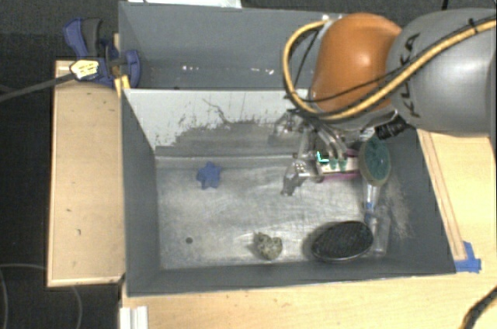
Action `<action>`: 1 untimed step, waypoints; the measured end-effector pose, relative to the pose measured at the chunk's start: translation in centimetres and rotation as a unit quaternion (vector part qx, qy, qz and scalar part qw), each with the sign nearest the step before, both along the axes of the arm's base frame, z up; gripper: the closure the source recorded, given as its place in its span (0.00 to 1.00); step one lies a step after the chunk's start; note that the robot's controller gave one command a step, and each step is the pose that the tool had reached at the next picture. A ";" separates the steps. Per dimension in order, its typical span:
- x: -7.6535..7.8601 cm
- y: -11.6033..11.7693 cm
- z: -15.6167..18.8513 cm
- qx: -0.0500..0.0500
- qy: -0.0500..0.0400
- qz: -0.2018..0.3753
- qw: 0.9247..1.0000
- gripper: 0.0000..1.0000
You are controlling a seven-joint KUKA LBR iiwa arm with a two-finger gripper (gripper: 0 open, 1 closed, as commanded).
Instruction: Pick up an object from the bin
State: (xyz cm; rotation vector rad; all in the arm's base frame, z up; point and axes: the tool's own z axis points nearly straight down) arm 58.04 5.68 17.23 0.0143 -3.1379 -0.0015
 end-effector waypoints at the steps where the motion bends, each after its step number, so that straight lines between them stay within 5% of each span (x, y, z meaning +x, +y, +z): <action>1: -4.4 -2.0 -3.7 0.000 -0.001 0.086 0.996 0.00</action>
Offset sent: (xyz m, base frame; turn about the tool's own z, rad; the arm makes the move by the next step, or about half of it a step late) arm -0.0433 -0.0193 -0.0358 -0.1737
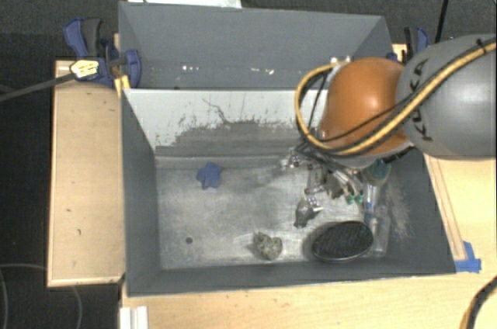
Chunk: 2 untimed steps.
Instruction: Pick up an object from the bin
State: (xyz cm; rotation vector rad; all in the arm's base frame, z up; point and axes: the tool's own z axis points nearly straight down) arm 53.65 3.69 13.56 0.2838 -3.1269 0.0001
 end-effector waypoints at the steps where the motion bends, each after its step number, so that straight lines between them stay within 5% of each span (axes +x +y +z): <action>1: -4.8 -1.5 -5.6 0.001 -0.004 0.006 1.000 0.00; 2: -5.3 2.9 -6.3 0.000 -0.008 0.064 0.998 0.00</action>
Offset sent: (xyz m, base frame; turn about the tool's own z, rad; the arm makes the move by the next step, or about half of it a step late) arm -0.0565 -0.0171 -0.0656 -0.0147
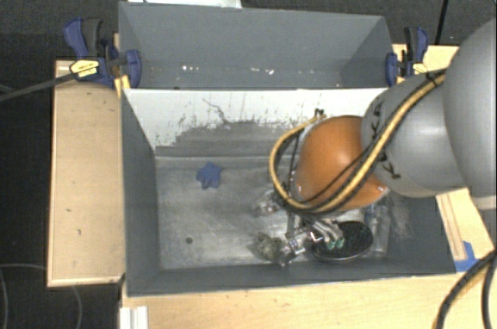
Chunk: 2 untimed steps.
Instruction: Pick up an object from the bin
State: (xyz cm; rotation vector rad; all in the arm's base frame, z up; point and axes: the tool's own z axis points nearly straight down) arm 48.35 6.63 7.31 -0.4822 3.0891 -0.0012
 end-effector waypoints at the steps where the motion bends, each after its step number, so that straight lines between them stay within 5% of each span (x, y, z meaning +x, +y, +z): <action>1: 0.0 0.0 0.1 0.001 -0.001 -0.003 1.000 1.00; 2: 1.1 -2.0 14.3 0.000 0.002 -0.002 1.000 1.00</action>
Offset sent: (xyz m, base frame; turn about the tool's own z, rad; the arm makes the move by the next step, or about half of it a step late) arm 0.0000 0.0000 0.0000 0.0000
